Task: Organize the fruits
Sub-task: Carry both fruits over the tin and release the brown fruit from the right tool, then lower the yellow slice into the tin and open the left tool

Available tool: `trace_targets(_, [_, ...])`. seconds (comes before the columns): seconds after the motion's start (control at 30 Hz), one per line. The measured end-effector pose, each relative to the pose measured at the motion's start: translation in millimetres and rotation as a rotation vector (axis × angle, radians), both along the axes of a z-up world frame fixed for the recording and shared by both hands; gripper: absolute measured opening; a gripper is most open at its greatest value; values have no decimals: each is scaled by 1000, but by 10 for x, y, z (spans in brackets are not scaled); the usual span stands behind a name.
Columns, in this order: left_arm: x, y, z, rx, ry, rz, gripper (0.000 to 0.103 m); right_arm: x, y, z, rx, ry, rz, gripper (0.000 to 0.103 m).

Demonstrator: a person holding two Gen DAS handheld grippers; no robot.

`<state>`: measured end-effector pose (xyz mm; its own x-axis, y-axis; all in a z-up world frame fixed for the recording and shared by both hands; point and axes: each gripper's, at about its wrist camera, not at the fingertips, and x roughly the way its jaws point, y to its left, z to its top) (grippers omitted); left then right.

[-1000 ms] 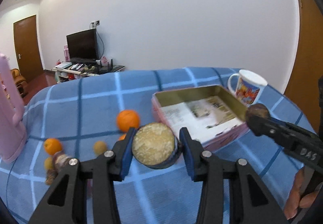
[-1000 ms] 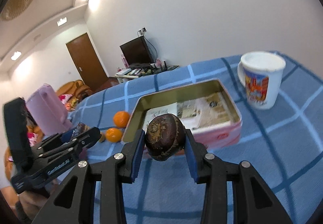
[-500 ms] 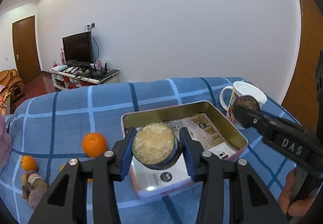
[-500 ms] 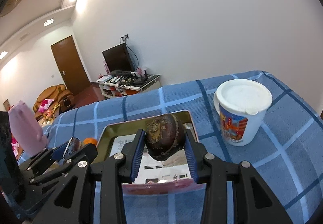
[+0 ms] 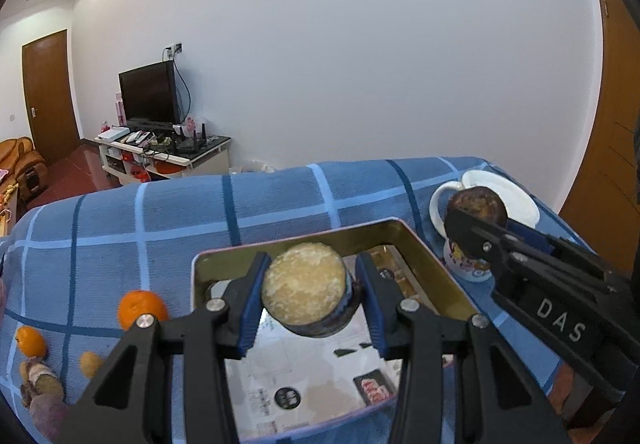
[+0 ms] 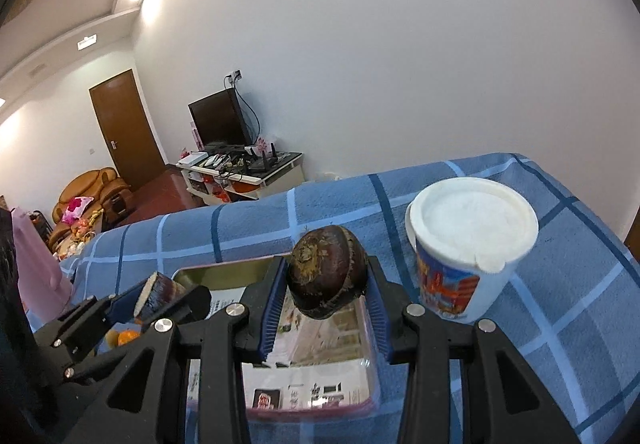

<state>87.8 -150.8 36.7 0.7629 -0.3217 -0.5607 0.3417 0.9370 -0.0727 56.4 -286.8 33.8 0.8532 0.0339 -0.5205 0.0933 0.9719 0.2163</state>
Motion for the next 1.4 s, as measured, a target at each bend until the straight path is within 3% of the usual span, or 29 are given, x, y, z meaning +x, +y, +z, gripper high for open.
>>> trace_targets(0.6, [370,-146,-214,48,87,94,45,344,-70,-202,-60,40,-21,41])
trace_targets(0.9, [513,-134,-413,84,164,143,45,482,68,-397,-134,109,8,41])
trace_targets(1.13, [521,-153,-476,111,172,162,45,527,176,-495,-193,150,38,40])
trace_targets(1.3, [508,-213,-478,157,158,159,46,520,132,-492,-163,147,45,40])
trace_targets(1.4, [493,-222,-454,139,137,172,51,508,95,-488,-140,139,51,40])
